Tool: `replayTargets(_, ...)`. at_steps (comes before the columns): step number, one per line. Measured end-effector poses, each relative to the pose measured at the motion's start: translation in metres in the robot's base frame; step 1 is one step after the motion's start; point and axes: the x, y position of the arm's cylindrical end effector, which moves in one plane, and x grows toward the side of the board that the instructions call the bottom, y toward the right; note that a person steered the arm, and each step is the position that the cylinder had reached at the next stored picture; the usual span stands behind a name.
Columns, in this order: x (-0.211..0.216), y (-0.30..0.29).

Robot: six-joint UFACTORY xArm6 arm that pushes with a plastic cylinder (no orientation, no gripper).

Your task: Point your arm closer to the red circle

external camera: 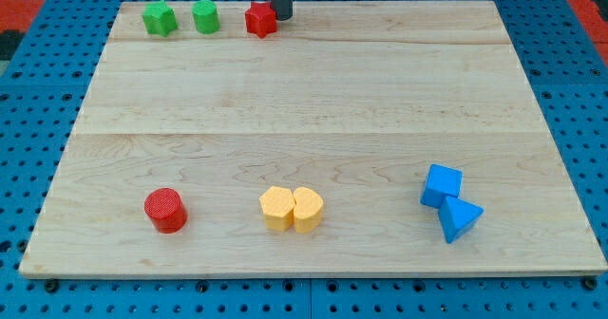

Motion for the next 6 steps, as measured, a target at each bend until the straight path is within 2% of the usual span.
replayTargets(2, -0.014, -0.016)
replayTargets(3, -0.007, 0.038)
replayTargets(4, 0.081, 0.089)
replayTargets(5, 0.162, 0.068)
replayTargets(6, 0.197, -0.013)
